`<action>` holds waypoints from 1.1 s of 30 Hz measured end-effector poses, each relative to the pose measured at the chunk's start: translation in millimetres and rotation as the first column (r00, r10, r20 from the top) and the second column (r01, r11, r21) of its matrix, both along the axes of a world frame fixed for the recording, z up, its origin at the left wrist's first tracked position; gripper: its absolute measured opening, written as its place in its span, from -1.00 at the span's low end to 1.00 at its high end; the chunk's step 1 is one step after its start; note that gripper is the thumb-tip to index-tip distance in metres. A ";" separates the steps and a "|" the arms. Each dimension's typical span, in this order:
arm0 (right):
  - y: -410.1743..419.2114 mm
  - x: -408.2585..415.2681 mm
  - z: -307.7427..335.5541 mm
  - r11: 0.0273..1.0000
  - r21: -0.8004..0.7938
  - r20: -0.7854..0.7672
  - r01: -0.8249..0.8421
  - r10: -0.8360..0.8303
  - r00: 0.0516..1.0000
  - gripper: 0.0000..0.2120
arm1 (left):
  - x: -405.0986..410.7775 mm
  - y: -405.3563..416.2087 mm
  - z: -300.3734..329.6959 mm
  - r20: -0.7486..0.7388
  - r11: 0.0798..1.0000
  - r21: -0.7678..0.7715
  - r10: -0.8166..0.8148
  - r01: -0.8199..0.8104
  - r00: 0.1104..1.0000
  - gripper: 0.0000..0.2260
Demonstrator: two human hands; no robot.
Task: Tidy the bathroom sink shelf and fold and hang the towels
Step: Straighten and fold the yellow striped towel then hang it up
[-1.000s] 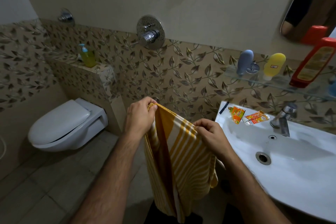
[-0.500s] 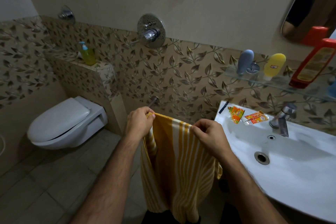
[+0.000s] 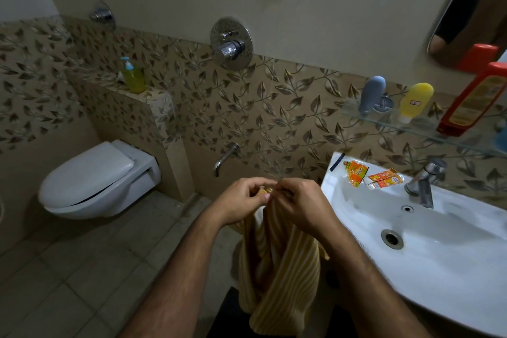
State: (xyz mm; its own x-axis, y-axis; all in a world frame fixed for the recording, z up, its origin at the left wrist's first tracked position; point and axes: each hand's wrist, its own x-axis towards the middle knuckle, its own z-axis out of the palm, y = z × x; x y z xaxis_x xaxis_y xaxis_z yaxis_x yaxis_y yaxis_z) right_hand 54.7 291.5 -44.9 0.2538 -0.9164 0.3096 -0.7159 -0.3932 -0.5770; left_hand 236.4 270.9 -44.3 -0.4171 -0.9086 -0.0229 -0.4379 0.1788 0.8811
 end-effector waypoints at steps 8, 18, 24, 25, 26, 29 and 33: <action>7.0 -15.9 -1.0 0.871 0.485 0.214 0.075 -0.201 0.956 -0.82 | -8.2 0.1 11.8 0.193 0.910 -0.326 0.330 -0.257 0.924 -0.94; 18.1 -24.4 -0.6 0.812 0.584 0.274 0.011 -0.210 0.938 -0.69 | 2.5 0.9 30.3 0.219 0.892 -0.350 0.374 -0.285 0.901 -0.90; 15.9 -10.1 -2.9 0.890 0.382 0.191 0.251 -0.341 0.920 -0.67 | -2.8 4.4 45.5 0.227 0.851 -0.395 0.457 -0.347 0.860 -0.85; 15.0 -10.8 -1.1 0.904 0.354 0.165 0.240 -0.313 0.935 -0.63 | -4.2 4.8 46.3 0.234 0.851 -0.393 0.459 -0.349 0.857 -0.85; 14.2 -11.1 2.4 0.914 0.338 0.152 0.225 -0.289 0.945 -0.59 | -5.8 5.7 47.2 0.239 0.852 -0.390 0.460 -0.349 0.855 -0.85; 9.5 -9.2 9.4 0.921 0.298 -0.018 0.249 -0.256 0.967 -0.66 | -7.7 8.7 48.5 0.249 0.852 -0.384 0.466 -0.355 0.849 -0.85; 5.4 -9.0 12.8 0.896 0.175 -0.192 0.407 -0.374 0.907 -0.88 | -4.3 11.2 52.0 0.247 0.849 -0.379 0.476 -0.368 0.844 -0.84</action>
State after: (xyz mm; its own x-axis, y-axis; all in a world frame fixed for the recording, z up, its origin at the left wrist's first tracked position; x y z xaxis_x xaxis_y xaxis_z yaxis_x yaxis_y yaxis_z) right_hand 45.7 296.9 -32.1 -0.1099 -0.9899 0.0894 -0.8709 0.0526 -0.4886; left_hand 232.1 282.1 7.8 -0.0083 -0.9753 0.2207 -0.7792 0.1447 0.6098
